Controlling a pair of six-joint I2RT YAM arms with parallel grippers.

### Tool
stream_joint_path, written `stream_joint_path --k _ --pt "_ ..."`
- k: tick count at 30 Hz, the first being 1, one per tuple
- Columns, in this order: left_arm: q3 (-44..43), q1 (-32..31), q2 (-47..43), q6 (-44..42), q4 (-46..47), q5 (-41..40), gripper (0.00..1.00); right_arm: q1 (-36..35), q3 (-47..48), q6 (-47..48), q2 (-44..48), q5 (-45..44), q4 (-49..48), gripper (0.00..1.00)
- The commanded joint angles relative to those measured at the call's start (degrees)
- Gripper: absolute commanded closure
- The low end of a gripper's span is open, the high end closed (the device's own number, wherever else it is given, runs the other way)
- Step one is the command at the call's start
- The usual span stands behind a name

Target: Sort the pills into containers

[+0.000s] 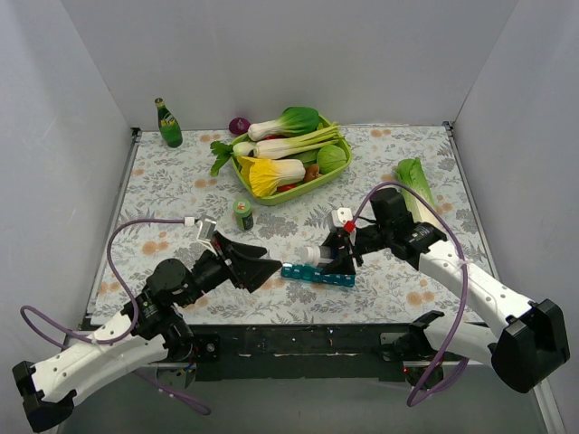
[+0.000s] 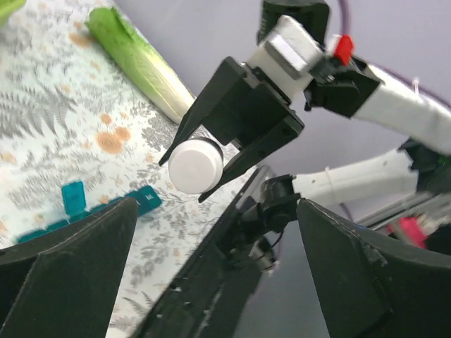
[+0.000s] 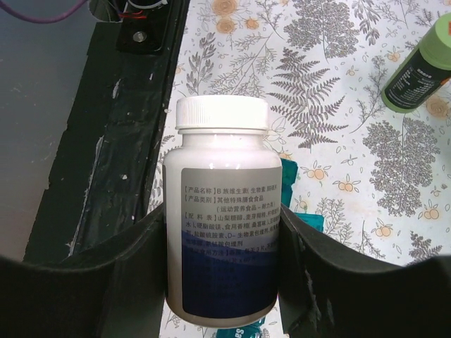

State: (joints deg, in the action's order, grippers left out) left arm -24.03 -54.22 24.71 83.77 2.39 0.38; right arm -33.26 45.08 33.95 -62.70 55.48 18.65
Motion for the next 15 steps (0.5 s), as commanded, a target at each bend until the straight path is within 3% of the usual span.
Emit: stream_joint_path --k 1,6,9,15 --pt "-5.05 -0.01 0.86 -25.38 -2.04 8.74 0.02 0.47 -0.70 2.78 0.91 4.54 1.55 0.89" --pt "-7.96 -0.01 7.45 -45.59 -7.31 15.95 0.02 0.47 -1.04 5.94 1.00 6.56 3.32 0.89" --pt "-8.57 -0.01 10.53 -51.84 -7.49 18.42 0.02 0.47 -1.40 7.70 1.17 7.27 4.28 0.88" --pt "-8.31 -0.01 13.17 -55.29 -4.15 24.75 0.02 0.47 -1.84 9.29 1.17 7.97 5.08 0.88"
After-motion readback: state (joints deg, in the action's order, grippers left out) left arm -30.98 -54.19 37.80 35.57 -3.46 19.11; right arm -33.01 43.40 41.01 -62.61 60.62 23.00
